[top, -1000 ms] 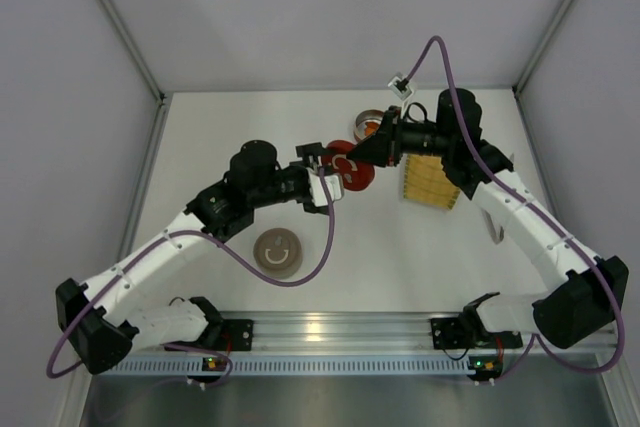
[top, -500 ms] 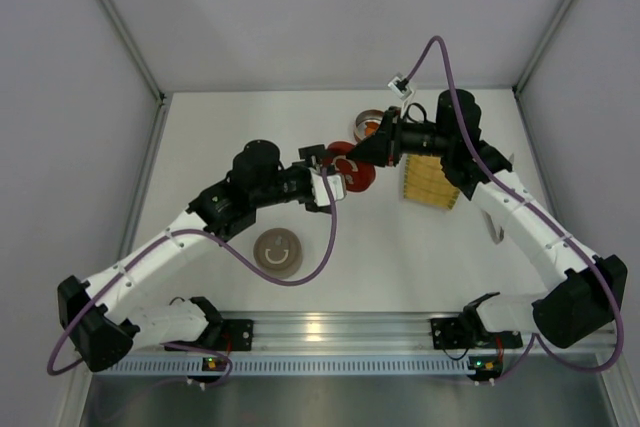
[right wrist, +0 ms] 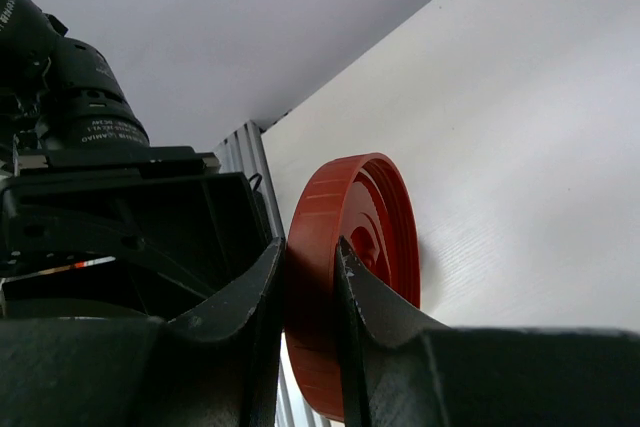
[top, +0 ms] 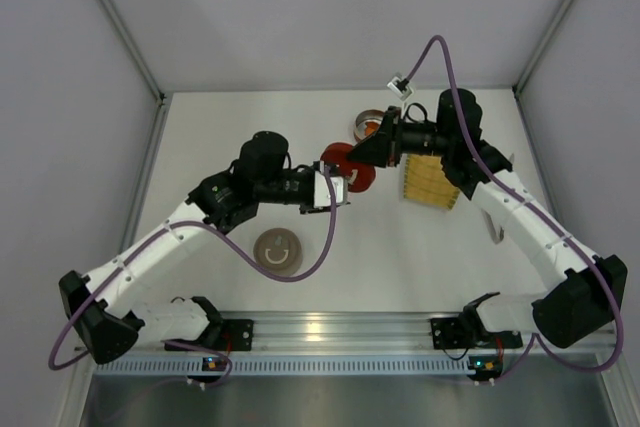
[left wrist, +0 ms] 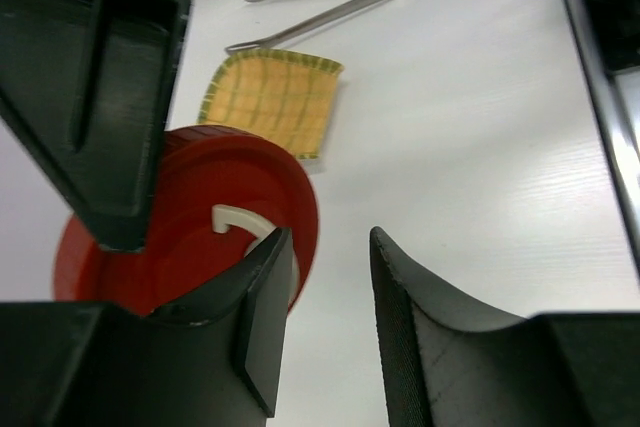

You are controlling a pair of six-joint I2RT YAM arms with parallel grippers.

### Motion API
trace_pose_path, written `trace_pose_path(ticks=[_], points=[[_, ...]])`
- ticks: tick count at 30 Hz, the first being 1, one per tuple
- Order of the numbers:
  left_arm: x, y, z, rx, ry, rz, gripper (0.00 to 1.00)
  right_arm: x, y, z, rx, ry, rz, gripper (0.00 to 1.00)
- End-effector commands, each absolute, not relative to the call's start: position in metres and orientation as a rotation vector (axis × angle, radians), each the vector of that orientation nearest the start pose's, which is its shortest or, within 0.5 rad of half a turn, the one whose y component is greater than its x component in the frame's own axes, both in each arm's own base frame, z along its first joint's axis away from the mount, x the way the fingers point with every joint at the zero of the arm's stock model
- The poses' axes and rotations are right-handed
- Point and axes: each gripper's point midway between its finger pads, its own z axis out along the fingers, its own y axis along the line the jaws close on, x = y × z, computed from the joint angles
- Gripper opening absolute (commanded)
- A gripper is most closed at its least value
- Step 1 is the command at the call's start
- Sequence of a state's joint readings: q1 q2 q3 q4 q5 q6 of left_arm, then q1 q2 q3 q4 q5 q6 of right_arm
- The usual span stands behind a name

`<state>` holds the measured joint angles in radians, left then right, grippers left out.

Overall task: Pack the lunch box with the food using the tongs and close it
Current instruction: Adjust the box lid.

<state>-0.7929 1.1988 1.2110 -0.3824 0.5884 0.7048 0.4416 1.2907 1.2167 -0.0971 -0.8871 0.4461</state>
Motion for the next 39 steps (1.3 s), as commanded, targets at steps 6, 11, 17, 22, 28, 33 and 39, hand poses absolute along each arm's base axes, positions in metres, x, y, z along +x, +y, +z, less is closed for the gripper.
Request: trace_pose_path(ticks=[6,11,17,22,28,33,39], points=[[0.211,-0.311,0.320,1.505,1.155,-0.602,0.51,0.268,0.279,0.369,-0.725,1.638,1.351,0.00],[0.251,-0.281,0.343,1.331,1.118,-0.234,0.66,0.276,0.274,0.368,-0.648,1.656,1.400,0.00],[0.257,-0.273,0.342,1.358,1.001,-0.055,0.80,0.284,0.277,0.370,-0.542,1.666,1.554,0.00],[0.238,-0.295,0.331,1.408,0.913,-0.050,0.80,0.286,0.280,0.371,-0.500,1.677,1.636,0.00],[0.236,-0.318,0.331,1.412,0.873,-0.061,0.76,0.283,0.281,0.374,-0.493,1.667,1.685,0.00],[0.246,-0.325,0.330,1.407,0.881,-0.035,0.68,0.273,0.279,0.373,-0.514,1.661,1.697,0.00],[0.246,-0.324,0.330,1.402,0.891,-0.038,0.60,0.267,0.277,0.370,-0.537,1.659,1.691,0.00]])
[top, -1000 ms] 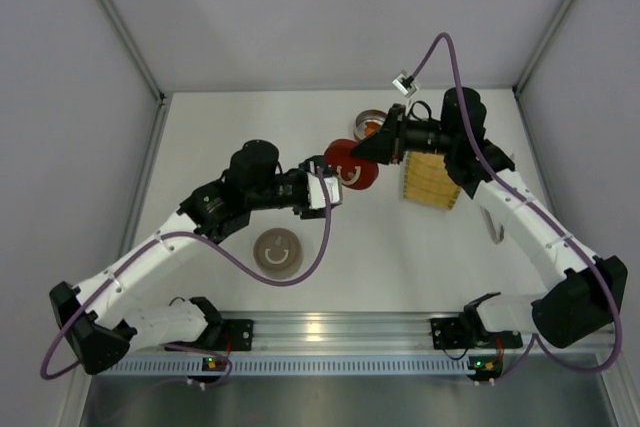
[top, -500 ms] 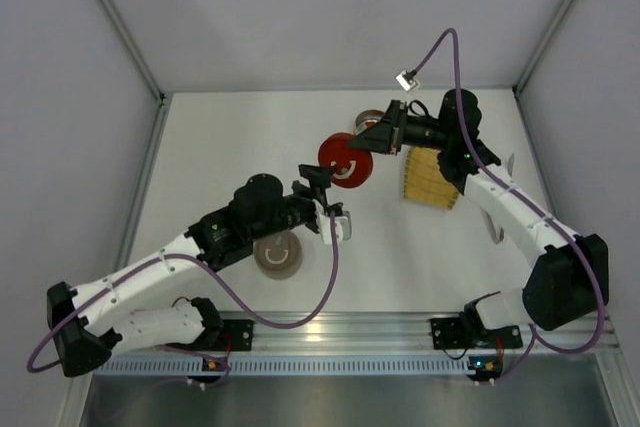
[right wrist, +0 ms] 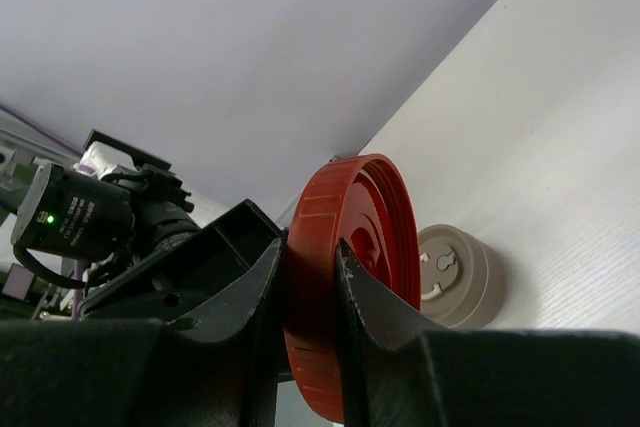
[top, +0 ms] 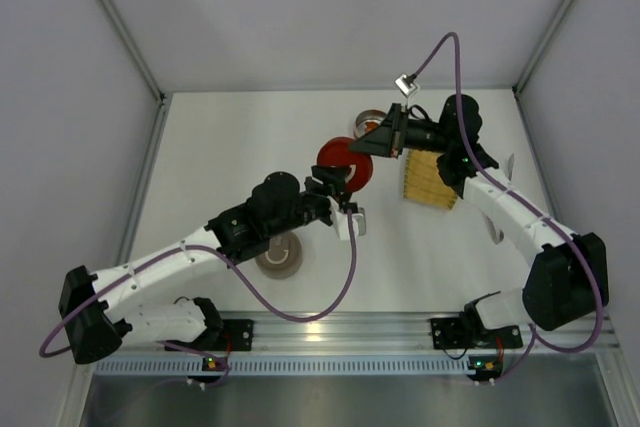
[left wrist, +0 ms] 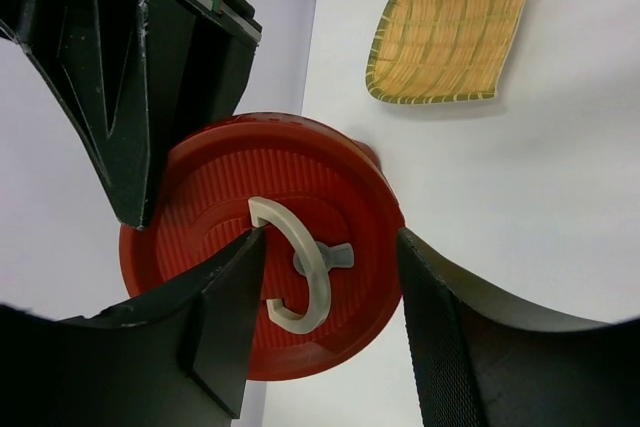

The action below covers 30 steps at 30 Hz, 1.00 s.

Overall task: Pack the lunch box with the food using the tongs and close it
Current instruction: Adjust the box lid.

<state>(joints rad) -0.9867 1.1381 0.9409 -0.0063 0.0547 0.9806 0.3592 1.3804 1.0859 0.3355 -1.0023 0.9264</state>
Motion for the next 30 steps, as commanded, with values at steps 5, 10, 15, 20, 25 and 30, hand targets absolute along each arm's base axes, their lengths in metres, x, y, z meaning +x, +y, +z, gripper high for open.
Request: trace_pose_path(ticks=[5,10,15,20,25,30], points=[[0.239,-0.322,0.334,1.417,0.882,-0.066,0.61,0.267,0.276,0.367,-0.549,1.661,1.675,0.00],[0.245,-0.318,0.335,1.411,0.904,-0.022,0.55,0.264,0.277,0.370,-0.557,1.654,1.690,0.00],[0.248,-0.316,0.330,1.420,0.911,0.002,0.42,0.262,0.277,0.371,-0.558,1.654,1.702,0.00],[0.249,-0.317,0.328,1.424,0.911,0.002,0.35,0.262,0.277,0.372,-0.552,1.650,1.721,0.00],[0.256,-0.310,0.326,1.408,0.947,0.036,0.31,0.261,0.277,0.372,-0.552,1.653,1.734,0.00],[0.265,-0.307,0.326,1.382,0.974,0.071,0.30,0.261,0.277,0.372,-0.553,1.651,1.738,0.00]])
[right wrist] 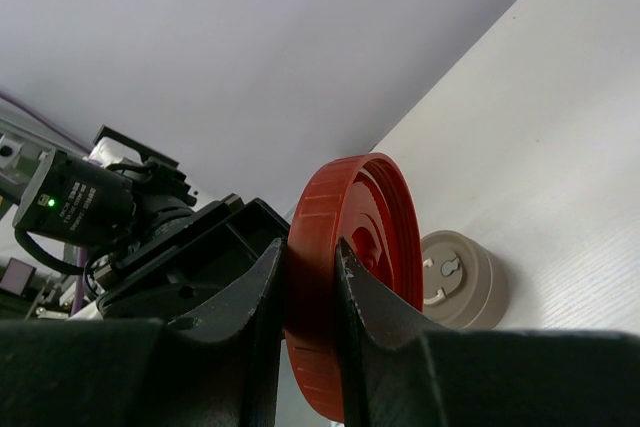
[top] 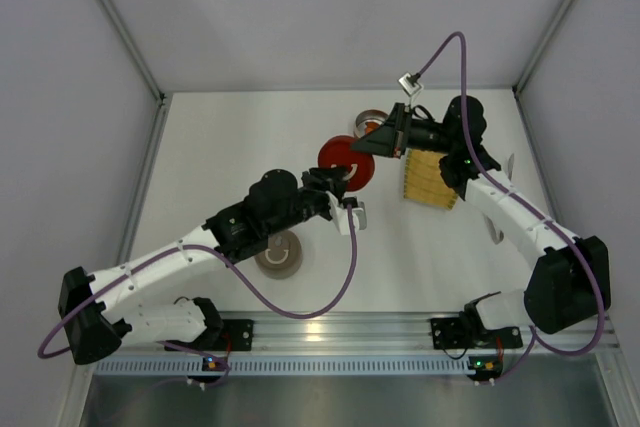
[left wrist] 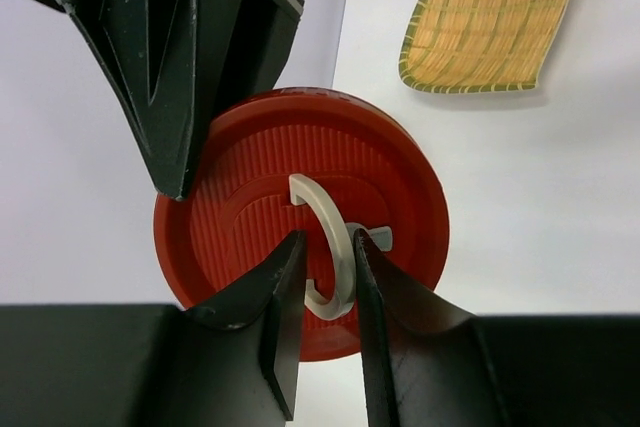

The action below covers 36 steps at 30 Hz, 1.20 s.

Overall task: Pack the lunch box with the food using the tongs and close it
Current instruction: Adjust the box lid, then move the packing box to the center of the board.

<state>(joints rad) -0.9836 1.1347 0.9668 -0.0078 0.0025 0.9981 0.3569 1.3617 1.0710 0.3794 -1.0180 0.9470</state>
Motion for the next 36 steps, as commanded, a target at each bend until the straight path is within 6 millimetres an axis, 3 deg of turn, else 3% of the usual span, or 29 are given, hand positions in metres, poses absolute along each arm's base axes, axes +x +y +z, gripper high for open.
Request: trace_pose_path(ticks=[1,11,14,18,19,20,22,23,24,25,26,28,29,30,31,32,33,34,35,36], points=[[0.267,-0.309,0.326,1.378,0.980,0.072,0.30,0.260,0.277,0.370,-0.551,1.655,1.741,0.00],[0.273,-0.314,0.329,1.364,0.999,0.069,0.27,0.259,0.277,0.368,-0.551,1.657,1.746,0.00],[0.272,-0.315,0.327,1.375,1.006,0.056,0.20,0.259,0.277,0.369,-0.549,1.657,1.749,0.00],[0.271,-0.316,0.333,1.366,1.029,0.029,0.00,0.260,0.277,0.368,-0.562,1.663,1.746,0.00],[0.272,-0.315,0.334,1.357,1.043,0.030,0.00,0.260,0.278,0.366,-0.561,1.672,1.745,0.05],[0.273,-0.315,0.337,1.345,1.056,0.026,0.00,0.264,0.277,0.361,-0.548,1.700,1.726,0.26],[0.273,-0.315,0.346,1.312,1.101,-0.008,0.00,0.270,0.274,0.363,-0.536,1.716,1.689,0.50],[0.271,-0.313,0.339,1.340,1.140,-0.015,0.00,0.278,0.268,0.358,-0.509,1.745,1.661,0.70],[0.272,-0.312,0.339,1.324,1.181,-0.034,0.00,0.283,0.264,0.363,-0.497,1.741,1.642,0.75],[0.276,-0.311,0.343,1.297,1.211,-0.020,0.00,0.296,0.251,0.362,-0.451,1.751,1.608,0.83],[0.278,-0.307,0.337,1.303,1.252,-0.009,0.00,0.302,0.244,0.361,-0.418,1.772,1.590,0.99],[0.290,-0.304,0.328,1.284,1.337,-0.006,0.00,0.324,0.213,0.367,-0.338,1.767,1.509,0.99],[0.295,-0.305,0.339,1.260,1.350,-0.023,0.00,0.331,0.202,0.369,-0.316,1.762,1.476,0.99],[0.305,-0.295,0.329,1.243,1.437,-0.031,0.00,0.338,0.188,0.370,-0.275,1.766,1.443,0.99],[0.314,-0.293,0.328,1.231,1.484,-0.036,0.00,0.350,0.159,0.373,-0.205,1.752,1.375,0.99],[0.330,-0.304,0.332,1.220,1.520,-0.056,0.00,0.355,0.143,0.374,-0.173,1.744,1.345,0.99],[0.344,-0.293,0.317,1.205,1.636,-0.060,0.00,0.357,0.131,0.374,-0.156,1.738,1.324,0.99],[0.355,-0.294,0.311,1.197,1.692,-0.074,0.00,0.361,0.108,0.375,-0.103,1.732,1.278,0.99],[0.377,-0.312,0.311,1.169,1.741,-0.124,0.00,0.361,0.099,0.374,-0.106,1.730,1.258,0.99],[0.387,-0.302,0.293,1.178,1.848,-0.119,0.00,0.360,0.090,0.370,-0.087,1.735,1.246,0.99]])
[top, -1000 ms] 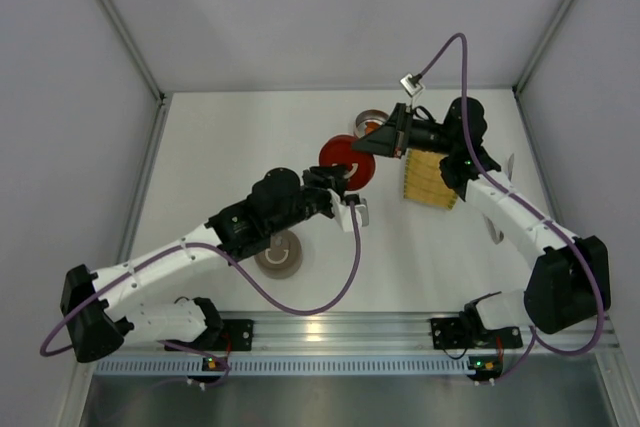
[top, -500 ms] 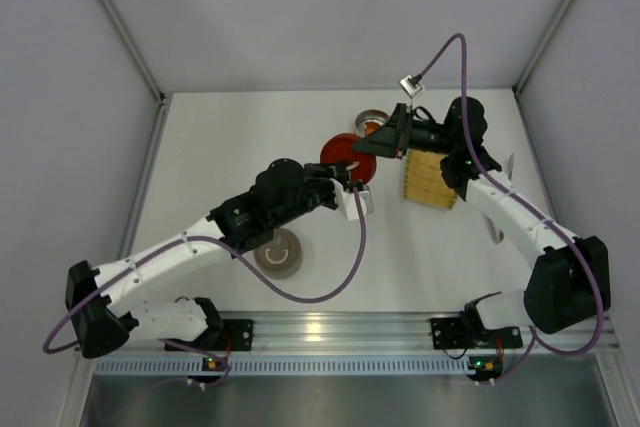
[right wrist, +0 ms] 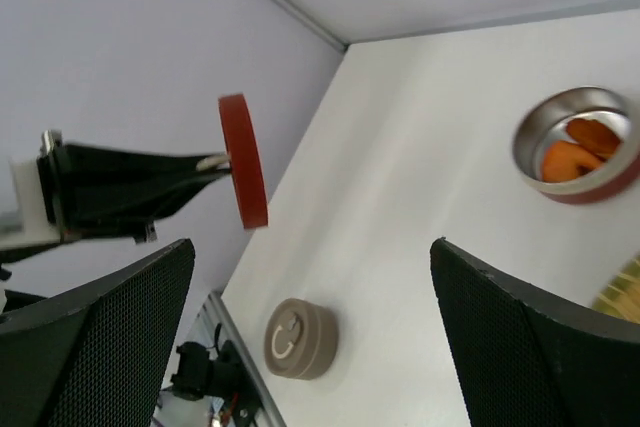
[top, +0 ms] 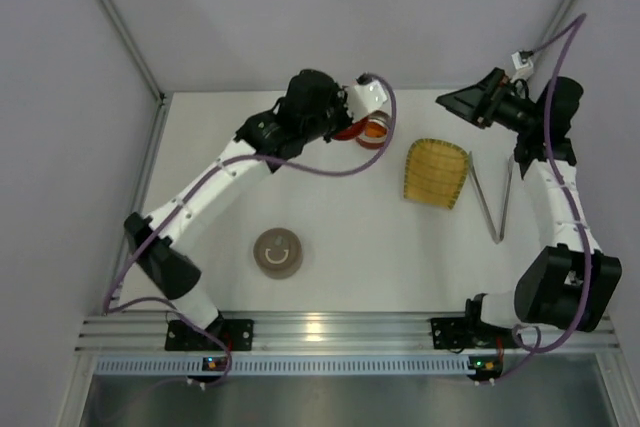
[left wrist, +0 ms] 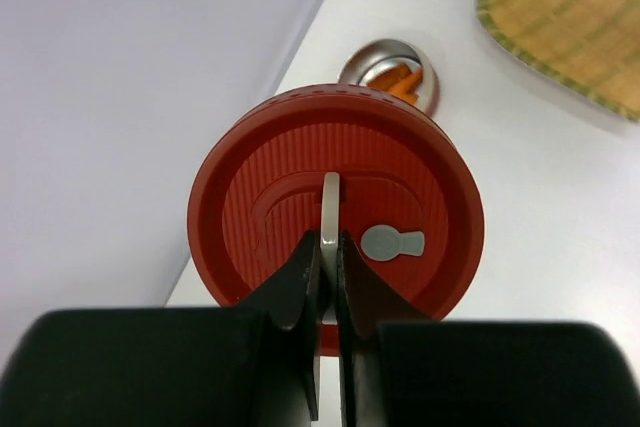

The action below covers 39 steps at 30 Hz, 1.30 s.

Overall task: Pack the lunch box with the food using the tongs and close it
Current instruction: Move the packing box to the center of the board.

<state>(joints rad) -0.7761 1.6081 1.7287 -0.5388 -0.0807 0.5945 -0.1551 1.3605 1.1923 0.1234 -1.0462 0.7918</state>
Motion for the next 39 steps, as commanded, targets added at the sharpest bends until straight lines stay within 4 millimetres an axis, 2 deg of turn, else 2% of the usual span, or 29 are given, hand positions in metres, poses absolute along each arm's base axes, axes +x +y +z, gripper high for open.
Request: trace_pose_path(ticks=[1,2,3,5,6,7,10,14,16,17,18,19,20,21,23,29,30,31,32,39], points=[[0.397,-0.307,0.284,1.172,1.897,-0.130,0.00,0.360,0.075,0.367,-0.050,1.736,1.218,0.99],[0.416,-0.319,0.241,1.188,2.008,-0.140,0.00,0.358,0.070,0.364,-0.055,1.737,1.209,0.99],[0.433,-0.325,0.267,1.128,1.968,-0.182,0.00,0.357,0.065,0.359,-0.039,1.745,1.203,0.99],[0.451,-0.334,0.253,1.097,1.998,-0.203,0.00,0.353,0.055,0.353,-0.026,1.749,1.182,0.99],[0.464,-0.340,0.231,1.078,2.034,-0.211,0.00,0.351,0.053,0.348,-0.017,1.755,1.181,1.00],[0.474,-0.348,0.236,1.057,1.994,-0.219,0.00,0.349,0.049,0.345,-0.015,1.758,1.165,0.99],[0.492,-0.356,0.217,1.027,1.984,-0.214,0.00,0.344,0.045,0.339,-0.023,1.770,1.144,0.99],[0.530,-0.364,0.228,0.858,1.858,-0.273,0.00,0.338,0.046,0.329,-0.022,1.786,1.134,0.99],[0.536,-0.367,0.234,0.816,1.802,-0.293,0.00,0.336,0.047,0.322,-0.021,1.791,1.137,0.99],[0.536,-0.370,0.228,0.818,1.790,-0.305,0.00,0.335,0.047,0.320,-0.020,1.795,1.143,0.99],[0.542,-0.376,0.239,0.792,1.733,-0.311,0.00,0.334,0.048,0.314,-0.009,1.806,1.153,0.99],[0.546,-0.378,0.242,0.781,1.713,-0.309,0.00,0.334,0.048,0.313,-0.013,1.809,1.152,0.99],[0.552,-0.378,0.235,0.765,1.713,-0.297,0.00,0.333,0.048,0.310,-0.010,1.813,1.156,0.99],[0.559,-0.380,0.243,0.740,1.673,-0.293,0.00,0.332,0.049,0.306,-0.008,1.818,1.161,0.99],[0.568,-0.385,0.240,0.731,1.646,-0.285,0.00,0.329,0.050,0.303,-0.012,1.824,1.160,0.99],[0.577,-0.393,0.235,0.699,1.610,-0.305,0.00,0.322,0.052,0.297,-0.039,1.839,1.145,0.99],[0.577,-0.394,0.225,0.703,1.625,-0.309,0.00,0.322,0.052,0.296,-0.039,1.839,1.145,0.99],[0.580,-0.397,0.231,0.689,1.592,-0.319,0.00,0.323,0.051,0.294,-0.034,1.843,1.148,0.99],[0.581,-0.399,0.227,0.688,1.591,-0.326,0.00,0.323,0.052,0.291,-0.029,1.848,1.156,0.99],[0.588,-0.406,0.193,0.718,1.612,-0.327,0.00,0.323,0.052,0.284,-0.033,1.858,1.167,0.99]])
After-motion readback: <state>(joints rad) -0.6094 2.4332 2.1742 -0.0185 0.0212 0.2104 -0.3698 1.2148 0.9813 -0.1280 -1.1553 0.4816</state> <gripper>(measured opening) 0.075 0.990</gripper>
